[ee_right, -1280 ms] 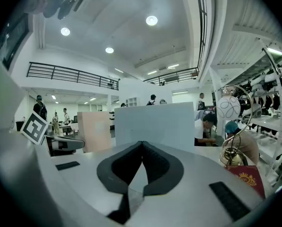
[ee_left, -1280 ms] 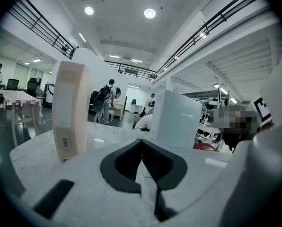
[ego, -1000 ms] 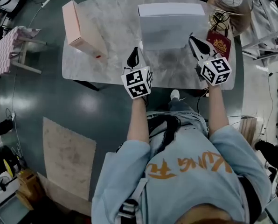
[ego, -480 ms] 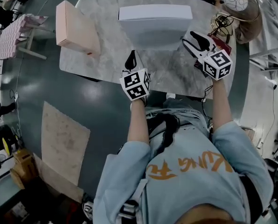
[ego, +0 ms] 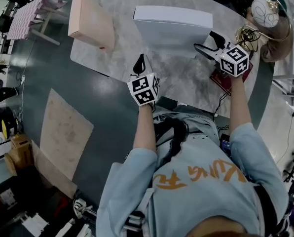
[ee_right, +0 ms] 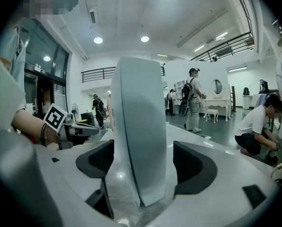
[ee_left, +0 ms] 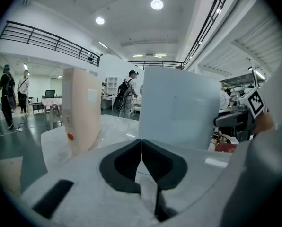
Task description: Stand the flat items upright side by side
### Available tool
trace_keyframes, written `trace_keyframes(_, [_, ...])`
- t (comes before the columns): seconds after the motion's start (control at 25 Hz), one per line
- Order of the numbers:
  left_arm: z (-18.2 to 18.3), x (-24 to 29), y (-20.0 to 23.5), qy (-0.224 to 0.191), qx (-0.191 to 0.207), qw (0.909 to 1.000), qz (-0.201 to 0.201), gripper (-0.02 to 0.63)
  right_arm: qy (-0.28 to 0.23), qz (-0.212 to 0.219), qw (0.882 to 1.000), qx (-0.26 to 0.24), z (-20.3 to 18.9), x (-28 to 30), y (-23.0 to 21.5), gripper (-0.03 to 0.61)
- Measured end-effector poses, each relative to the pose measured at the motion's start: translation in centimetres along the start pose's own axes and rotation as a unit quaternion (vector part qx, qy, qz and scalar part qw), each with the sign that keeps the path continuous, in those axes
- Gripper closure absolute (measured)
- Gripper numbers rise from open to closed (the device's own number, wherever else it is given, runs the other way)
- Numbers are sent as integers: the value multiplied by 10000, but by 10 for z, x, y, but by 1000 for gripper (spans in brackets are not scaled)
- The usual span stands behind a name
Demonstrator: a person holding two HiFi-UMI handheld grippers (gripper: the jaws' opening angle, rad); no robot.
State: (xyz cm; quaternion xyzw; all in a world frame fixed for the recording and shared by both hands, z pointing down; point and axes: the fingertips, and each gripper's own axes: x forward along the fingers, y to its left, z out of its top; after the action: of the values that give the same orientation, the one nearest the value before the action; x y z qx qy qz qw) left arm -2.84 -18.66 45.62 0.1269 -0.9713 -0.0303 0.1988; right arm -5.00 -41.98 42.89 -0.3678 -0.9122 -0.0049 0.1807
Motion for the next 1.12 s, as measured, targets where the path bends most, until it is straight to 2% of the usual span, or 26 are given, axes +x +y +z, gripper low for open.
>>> trace_keyframes(0.16, [2, 3, 17, 38, -73, 9998, 157, 495, -44, 398, 9992, 14, 3, 17, 0, 190])
trace_keyframes(0.4, [2, 4, 49, 95, -110, 9987, 480, 385, -31, 774, 9970, 2, 5, 37, 6, 190])
trace_keyframes(0.52, [3, 6, 73, 134, -162, 9977, 652, 344, -127, 684, 9976, 42, 7, 44, 6, 198])
trace_keyframes(0.76, [12, 15, 123, 139, -268, 9953, 915, 310, -203, 429, 9989, -24, 15, 61, 12, 224])
trace_keyframes(0.92, [16, 24, 153, 182, -273, 9951, 933, 294, -280, 147, 9995, 9, 20, 77, 19, 230])
trace_keyframes(1.12, [23, 37, 190, 304, -203, 9954, 889, 241, -372, -272, 9989, 117, 29, 101, 24, 232])
